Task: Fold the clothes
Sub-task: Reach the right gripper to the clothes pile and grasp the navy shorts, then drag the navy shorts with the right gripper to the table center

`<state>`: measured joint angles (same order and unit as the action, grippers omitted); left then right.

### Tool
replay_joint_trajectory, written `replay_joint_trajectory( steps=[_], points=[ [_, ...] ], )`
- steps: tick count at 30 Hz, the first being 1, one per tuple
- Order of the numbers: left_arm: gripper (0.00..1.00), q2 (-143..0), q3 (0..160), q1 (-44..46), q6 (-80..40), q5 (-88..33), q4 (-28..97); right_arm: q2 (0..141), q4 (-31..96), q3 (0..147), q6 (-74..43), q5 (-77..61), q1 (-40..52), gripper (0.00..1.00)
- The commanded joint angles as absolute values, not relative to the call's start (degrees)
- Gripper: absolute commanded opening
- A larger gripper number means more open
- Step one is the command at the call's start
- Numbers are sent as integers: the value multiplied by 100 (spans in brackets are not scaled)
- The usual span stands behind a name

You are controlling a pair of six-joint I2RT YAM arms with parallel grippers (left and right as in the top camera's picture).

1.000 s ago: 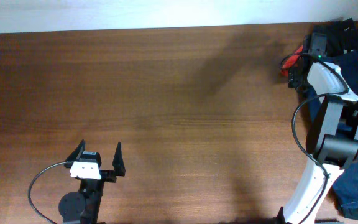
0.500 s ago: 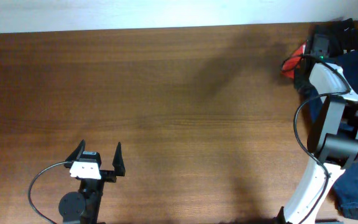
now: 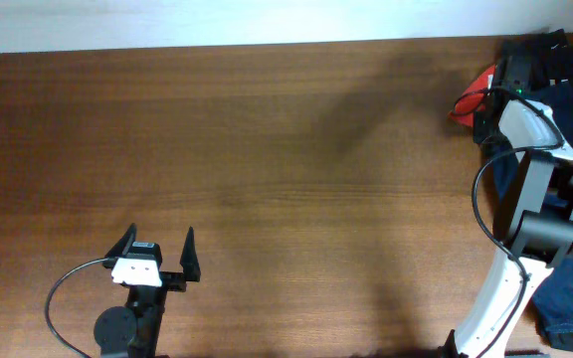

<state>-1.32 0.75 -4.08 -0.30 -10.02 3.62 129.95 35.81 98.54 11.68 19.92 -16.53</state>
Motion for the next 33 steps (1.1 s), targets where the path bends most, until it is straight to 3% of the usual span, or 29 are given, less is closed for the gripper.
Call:
replay_joint_trajectory(
  steps=[1, 9, 14, 20, 27, 29, 32, 33],
  points=[
    [99, -99, 54, -386, -86, -1004, 373, 12986, 3830, 10204, 508, 2084, -1699, 4],
    [99, -99, 54, -386, -86, -1004, 373, 11327, 4198, 10235, -727, 1747, -1612, 4],
    [99, -99, 54, -386, -86, -1004, 373, 10322, 4466, 10235, -735, 1343, -1026, 4],
    [99, -99, 54, -386, -86, -1004, 373, 10265, 4318, 10228, -628, 325, 1586, 4],
    [99, -99, 54, -386, -86, -1004, 373, 11493, 3133, 10228, -1214, 174, 4438, 5],
    [99, -99, 54, -386, -86, -1004, 373, 11546, 3030, 10230, -1214, 213, 4827, 40],
    [99, -99, 54, -386, -86, -1004, 373, 11413, 3249, 10348, -1210, 213, 4829, 41],
    [99, -99, 54, -386, -86, -1004, 373, 11316, 3581, 10512, -1210, 220, 4740, 52]
  ],
)
